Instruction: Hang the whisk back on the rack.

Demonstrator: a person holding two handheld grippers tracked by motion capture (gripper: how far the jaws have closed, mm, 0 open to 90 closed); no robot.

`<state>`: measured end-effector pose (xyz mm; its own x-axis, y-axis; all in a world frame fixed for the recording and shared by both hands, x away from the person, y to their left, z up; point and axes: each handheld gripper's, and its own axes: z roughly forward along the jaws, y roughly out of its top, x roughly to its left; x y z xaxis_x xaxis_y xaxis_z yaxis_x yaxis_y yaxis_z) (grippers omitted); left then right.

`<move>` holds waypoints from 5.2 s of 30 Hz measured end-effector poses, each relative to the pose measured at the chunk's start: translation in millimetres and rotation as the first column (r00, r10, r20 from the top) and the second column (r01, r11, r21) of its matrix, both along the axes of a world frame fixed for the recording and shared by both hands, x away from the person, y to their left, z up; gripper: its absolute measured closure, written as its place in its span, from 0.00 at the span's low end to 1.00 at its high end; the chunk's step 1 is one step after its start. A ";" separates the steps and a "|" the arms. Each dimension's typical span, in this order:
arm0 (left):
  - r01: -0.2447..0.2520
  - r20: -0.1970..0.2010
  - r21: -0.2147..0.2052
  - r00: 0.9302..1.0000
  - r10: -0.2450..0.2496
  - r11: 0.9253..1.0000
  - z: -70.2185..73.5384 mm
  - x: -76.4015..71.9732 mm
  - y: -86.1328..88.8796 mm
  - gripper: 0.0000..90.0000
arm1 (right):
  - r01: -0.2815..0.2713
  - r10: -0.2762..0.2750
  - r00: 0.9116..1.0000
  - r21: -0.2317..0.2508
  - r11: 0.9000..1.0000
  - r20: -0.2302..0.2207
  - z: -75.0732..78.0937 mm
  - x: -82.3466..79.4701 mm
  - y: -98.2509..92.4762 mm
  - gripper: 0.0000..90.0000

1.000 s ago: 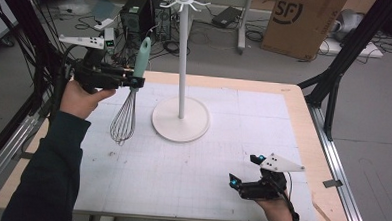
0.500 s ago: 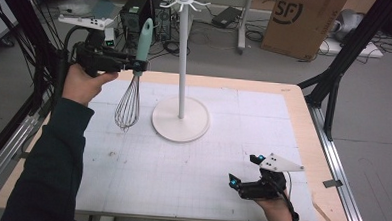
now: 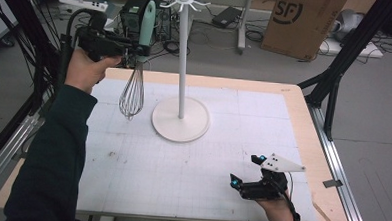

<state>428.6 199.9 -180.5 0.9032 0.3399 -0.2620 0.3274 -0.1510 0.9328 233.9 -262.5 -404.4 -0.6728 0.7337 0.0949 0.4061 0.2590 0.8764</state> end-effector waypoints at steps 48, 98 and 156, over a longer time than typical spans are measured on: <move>0.064 -0.025 -0.059 0.998 -0.066 0.996 -7.4 20.9 -18.0 0.77 | -0.025 0.025 0.999 0.010 1.000 0.028 2.4 -2.8 -0.2 0.00; 0.081 0.058 -0.093 0.995 -0.075 0.992 -21.0 37.8 -37.6 0.66 | -0.067 0.068 0.996 -0.019 0.998 0.051 -0.3 -2.8 3.1 0.00; -0.035 0.149 0.085 0.989 0.022 0.996 -108.6 -89.4 2.8 0.02 | -0.014 0.002 0.993 0.097 0.995 0.121 26.8 3.3 -9.5 0.00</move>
